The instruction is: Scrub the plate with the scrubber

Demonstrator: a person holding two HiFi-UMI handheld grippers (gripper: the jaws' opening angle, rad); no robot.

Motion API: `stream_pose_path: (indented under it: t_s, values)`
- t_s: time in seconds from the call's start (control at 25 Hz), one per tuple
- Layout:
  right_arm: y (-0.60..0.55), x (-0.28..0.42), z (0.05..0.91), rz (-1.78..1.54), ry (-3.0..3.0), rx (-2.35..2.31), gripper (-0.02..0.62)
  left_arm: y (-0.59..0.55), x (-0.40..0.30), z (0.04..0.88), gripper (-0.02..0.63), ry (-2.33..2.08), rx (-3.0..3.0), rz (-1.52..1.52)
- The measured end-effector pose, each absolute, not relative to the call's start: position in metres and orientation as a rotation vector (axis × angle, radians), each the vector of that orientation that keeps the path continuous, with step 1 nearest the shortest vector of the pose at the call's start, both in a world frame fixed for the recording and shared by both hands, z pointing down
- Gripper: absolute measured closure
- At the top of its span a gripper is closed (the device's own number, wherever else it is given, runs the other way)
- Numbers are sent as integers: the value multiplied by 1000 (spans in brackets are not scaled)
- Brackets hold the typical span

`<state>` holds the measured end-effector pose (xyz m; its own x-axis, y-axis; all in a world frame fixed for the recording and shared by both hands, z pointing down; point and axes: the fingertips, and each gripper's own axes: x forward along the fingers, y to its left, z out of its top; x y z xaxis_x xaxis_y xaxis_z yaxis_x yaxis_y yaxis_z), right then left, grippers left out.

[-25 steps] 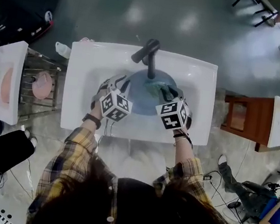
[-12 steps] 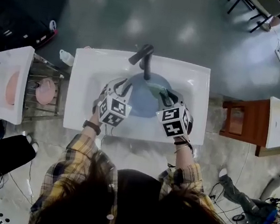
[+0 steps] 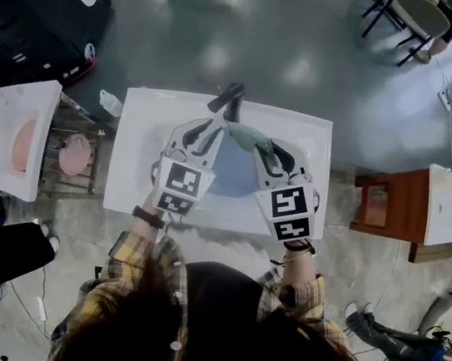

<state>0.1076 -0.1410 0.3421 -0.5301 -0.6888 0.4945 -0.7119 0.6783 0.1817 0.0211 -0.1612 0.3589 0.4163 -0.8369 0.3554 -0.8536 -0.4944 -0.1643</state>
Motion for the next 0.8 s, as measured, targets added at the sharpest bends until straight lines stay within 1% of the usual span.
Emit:
stream_pose_path:
  t_s: [0.36,0.52,0.8]
  values:
    - [-148,97,249,-48,-2592,1179,497,-153,32,269,568,-1534,2691,285]
    - [-148,97,234,-43,-2644,1199,497,-152,26,250,586,-1525,2665,166]
    - [-147,97,221,-65,-2698,1193,497,-147,32,228,591,-1471,2719,120]
